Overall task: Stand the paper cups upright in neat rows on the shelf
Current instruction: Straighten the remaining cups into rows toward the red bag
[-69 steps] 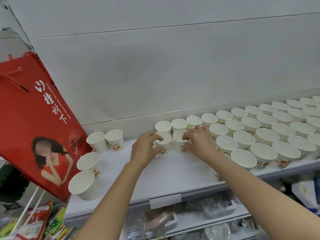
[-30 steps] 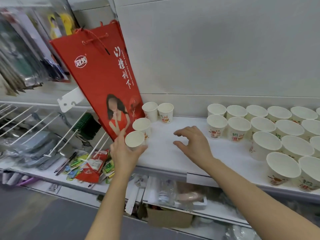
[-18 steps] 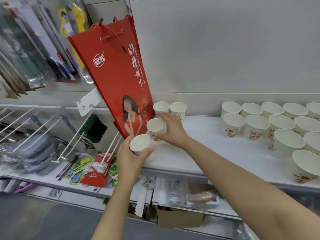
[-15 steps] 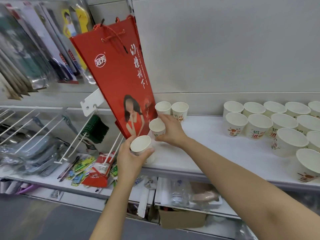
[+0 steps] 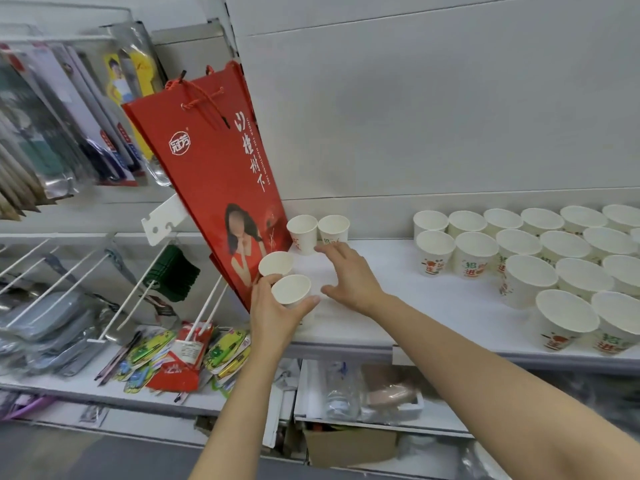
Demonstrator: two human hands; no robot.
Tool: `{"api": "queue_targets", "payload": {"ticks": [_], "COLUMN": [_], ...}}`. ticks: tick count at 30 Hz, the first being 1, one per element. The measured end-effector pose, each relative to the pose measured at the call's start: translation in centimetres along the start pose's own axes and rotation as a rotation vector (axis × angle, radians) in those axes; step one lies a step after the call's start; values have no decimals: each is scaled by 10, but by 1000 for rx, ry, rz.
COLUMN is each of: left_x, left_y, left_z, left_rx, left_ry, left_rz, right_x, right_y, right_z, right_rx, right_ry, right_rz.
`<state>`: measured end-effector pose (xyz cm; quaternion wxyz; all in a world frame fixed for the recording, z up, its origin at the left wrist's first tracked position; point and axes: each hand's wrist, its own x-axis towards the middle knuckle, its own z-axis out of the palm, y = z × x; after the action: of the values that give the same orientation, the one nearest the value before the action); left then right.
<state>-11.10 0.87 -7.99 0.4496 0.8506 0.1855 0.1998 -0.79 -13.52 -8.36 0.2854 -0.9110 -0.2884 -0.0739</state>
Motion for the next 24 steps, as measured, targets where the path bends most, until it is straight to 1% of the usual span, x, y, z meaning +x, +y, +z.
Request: {"api": "queue_targets", "payload": {"ticks": [4, 7, 9, 12, 17, 21, 24], "left_x": [-19, -32, -37, -40, -42, -35, -25], "left_y": [-6, -17, -23, -27, -27, -18, -4], "left_z": [-5, -19, -29, -40, -45, -36, -12], "left_rx": [-52, -39, -36, -36, -39, -40, -31], "left_ry": [86, 147, 162, 179, 189, 164, 99], "left_rz": [8, -24, -39, -47, -38, -39, 10], "right_x": [9, 21, 27, 34, 31, 8, -17], "right_y": [-13, -26, -37, -46, -45, -26, 5], "right_z": [1, 8, 13, 27, 36, 14, -21], "right_rx": [16, 14, 6, 20, 199, 271, 189], "right_ry": [3, -4, -3, -12, -32, 16, 35], "right_rz": [-160, -209, -202, -123, -11, -11, -34]}}
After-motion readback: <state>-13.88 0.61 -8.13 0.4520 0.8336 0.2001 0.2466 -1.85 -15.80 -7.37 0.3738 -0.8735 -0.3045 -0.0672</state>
